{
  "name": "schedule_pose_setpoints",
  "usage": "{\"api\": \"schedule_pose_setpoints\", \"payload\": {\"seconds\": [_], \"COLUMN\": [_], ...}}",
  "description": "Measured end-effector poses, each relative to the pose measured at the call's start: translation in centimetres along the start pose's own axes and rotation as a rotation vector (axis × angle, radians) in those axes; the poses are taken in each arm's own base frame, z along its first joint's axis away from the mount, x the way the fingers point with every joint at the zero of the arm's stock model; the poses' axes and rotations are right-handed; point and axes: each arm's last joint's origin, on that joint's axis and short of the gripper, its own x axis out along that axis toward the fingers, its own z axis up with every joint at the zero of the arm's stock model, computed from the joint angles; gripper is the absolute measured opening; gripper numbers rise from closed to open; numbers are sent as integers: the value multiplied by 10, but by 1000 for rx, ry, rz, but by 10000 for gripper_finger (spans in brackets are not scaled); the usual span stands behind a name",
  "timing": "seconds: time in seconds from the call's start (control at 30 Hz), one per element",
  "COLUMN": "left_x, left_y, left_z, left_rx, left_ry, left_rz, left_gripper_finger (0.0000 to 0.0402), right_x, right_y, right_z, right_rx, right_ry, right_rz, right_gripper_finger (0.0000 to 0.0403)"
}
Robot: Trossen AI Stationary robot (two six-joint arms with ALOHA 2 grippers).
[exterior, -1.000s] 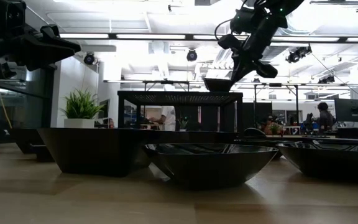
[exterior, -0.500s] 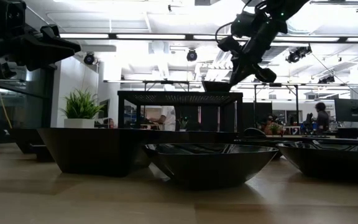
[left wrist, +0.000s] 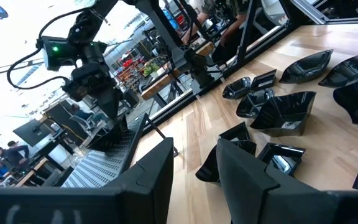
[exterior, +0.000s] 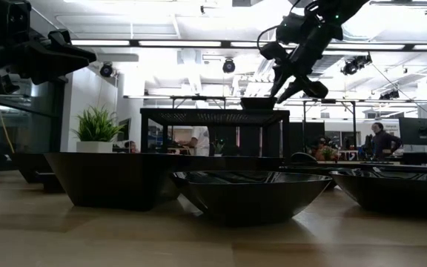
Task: Pick & Place Mini shaped plates
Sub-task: Put the distorted square plate on the shelf, then stack the distorted square plate on top of the distorted square plate on the shelf
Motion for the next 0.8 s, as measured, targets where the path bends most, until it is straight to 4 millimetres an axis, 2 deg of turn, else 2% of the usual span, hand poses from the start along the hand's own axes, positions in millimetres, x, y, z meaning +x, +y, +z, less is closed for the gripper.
{"api": "schedule_pose_setpoints", "payload": {"seconds": [0.17, 0.3, 0.53, 0.8], "left_x": [0, 0, 0, 0], "left_y": [0, 0, 0, 0], "left_z": [0, 0, 0, 0], "left_rx": [0, 0, 0, 0], "left_ry": [0, 0, 0, 0], "left_rz": [0, 0, 0, 0], "left_gripper_finger": [120, 120, 120, 120], "right_x": [-29, -60, -107, -139], "right_y": [-5, -8, -9, -3], "right_z": [-3, -16, -61, -112], "right_rx": [-24, -56, -146, -230], "right_ry": [-37, -54, -65, -45], "right_rz": [-1, -27, -205, -269], "right_gripper_finger": [107, 106, 106, 106]}}
